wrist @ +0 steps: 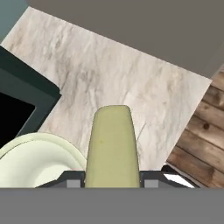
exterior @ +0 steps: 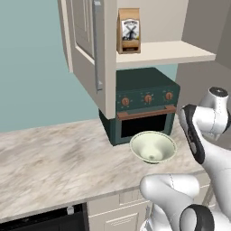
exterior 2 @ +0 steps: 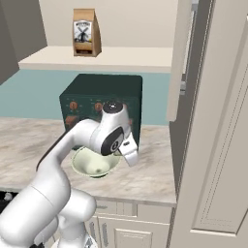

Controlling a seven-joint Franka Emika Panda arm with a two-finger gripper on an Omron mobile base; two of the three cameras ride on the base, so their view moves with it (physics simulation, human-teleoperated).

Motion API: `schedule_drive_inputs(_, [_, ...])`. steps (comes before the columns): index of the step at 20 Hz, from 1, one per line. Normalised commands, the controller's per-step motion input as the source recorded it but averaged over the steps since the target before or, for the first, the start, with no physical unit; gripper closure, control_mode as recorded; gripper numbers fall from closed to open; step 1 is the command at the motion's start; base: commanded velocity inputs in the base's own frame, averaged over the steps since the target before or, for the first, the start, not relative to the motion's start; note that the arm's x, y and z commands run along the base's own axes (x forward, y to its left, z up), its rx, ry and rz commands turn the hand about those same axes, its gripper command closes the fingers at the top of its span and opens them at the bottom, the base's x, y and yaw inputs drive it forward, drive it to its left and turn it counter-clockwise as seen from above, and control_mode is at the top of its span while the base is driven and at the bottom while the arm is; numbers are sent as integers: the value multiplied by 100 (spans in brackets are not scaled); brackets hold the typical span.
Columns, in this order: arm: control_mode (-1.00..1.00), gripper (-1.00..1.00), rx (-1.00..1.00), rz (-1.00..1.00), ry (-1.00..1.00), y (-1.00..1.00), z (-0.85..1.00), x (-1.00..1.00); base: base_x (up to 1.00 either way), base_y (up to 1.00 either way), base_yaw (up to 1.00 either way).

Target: Pick the egg and butter from the fridge and place them by the bowl for mixing.

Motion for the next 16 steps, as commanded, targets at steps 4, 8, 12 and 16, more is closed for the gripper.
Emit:
schedule_drive_inputs(4, [-100, 100, 0, -7, 2, 1, -28, 48, 0, 0, 0])
schedule_drive_inputs(8, [-100, 100, 0, 0, 5, -20, -29, 43, 0, 0, 0])
schedule_drive_inputs(12, [-100, 100, 0, 0, 3, -15, -30, 34, 0, 0, 0])
schedule_drive_inputs(16, [-100, 100, 1, 0, 3, -22, -22, 25, 0, 0, 0])
